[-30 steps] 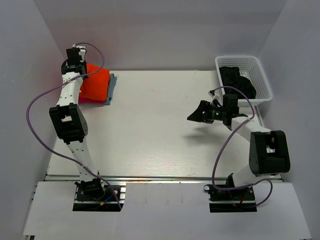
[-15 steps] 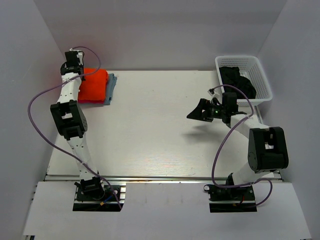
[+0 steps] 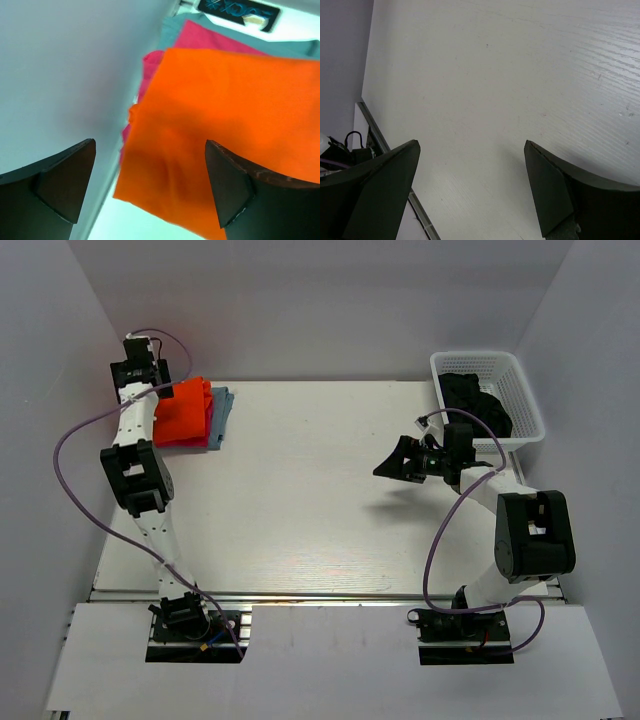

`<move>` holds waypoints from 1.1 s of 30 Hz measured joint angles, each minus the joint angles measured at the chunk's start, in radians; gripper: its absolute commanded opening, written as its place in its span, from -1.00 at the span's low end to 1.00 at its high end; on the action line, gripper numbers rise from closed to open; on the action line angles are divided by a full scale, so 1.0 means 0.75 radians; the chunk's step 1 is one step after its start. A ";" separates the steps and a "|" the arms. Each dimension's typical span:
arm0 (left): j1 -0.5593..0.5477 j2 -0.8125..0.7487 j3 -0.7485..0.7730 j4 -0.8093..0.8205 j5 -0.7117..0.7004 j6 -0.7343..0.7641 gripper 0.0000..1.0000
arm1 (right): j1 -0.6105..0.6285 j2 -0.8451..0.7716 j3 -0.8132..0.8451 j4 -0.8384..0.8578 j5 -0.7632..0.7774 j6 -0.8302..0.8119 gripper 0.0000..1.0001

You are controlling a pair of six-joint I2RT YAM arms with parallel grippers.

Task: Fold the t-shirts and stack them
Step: Put the neatly folded tshirt into the corner of the board with the left arm

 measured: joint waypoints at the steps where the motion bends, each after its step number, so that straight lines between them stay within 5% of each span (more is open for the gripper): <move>1: 0.000 -0.013 -0.019 0.015 0.019 -0.007 0.99 | 0.000 0.000 0.000 0.001 -0.001 -0.001 0.81; 9: -0.015 -0.172 -0.273 0.120 0.222 -0.050 0.99 | 0.000 -0.002 -0.003 0.001 -0.007 -0.005 0.81; 19: 0.022 0.002 -0.112 0.242 0.444 -0.108 0.99 | 0.000 -0.018 -0.029 0.009 -0.016 -0.006 0.81; 33: 0.182 0.133 -0.181 0.340 0.865 -0.199 0.99 | 0.000 0.061 -0.006 0.011 -0.044 0.000 0.81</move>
